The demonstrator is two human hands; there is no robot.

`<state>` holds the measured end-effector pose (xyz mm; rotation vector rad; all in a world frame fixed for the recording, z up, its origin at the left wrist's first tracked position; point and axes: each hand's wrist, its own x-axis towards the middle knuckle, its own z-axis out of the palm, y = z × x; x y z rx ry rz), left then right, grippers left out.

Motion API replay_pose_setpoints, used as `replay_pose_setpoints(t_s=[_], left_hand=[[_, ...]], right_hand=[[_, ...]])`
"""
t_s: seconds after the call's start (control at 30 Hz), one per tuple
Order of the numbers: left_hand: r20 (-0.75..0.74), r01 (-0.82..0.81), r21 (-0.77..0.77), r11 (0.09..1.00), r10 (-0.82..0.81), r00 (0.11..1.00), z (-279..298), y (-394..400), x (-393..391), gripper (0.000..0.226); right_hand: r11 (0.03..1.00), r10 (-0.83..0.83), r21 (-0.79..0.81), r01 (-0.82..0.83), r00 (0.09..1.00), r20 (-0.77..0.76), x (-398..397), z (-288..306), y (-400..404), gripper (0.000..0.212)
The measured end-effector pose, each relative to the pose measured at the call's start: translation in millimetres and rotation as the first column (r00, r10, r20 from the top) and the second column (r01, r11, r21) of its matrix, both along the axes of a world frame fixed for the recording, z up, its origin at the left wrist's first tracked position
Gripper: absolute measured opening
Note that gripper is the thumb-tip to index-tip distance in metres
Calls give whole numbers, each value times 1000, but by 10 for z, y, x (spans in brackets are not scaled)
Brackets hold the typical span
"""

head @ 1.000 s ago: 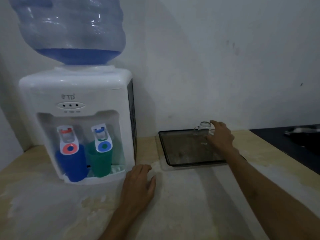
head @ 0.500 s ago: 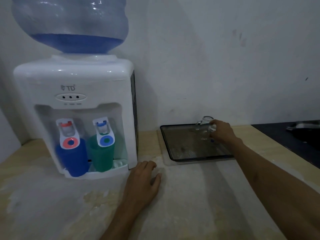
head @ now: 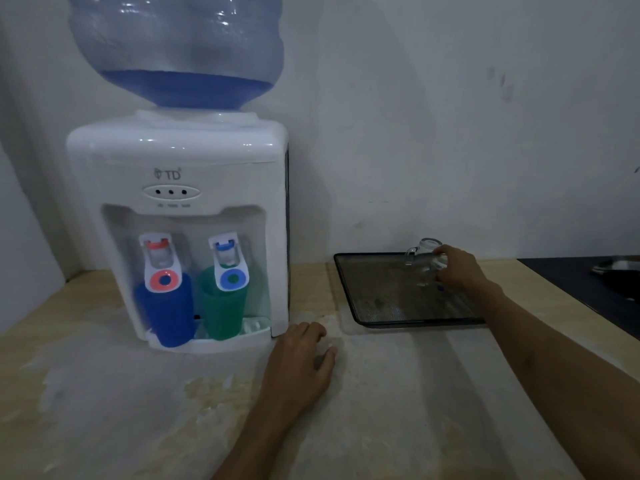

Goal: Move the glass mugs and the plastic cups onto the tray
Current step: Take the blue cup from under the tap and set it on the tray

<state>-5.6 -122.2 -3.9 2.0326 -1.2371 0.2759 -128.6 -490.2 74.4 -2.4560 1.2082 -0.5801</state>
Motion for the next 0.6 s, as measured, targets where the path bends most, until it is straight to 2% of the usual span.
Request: replay_pose_setpoints(t_s=[0.33,0.6], left_hand=[[-19,-5,-5,1000,5,1000,4,8,-14,30],[-29,2,-12,1000,-2,1000,-6,10,2,28]], right_hand=[[999,5,-34,-6,1000,-26,-32,-19,-38,60],[999,-10,-52,11,1000,17,-55,-67,-33,60]])
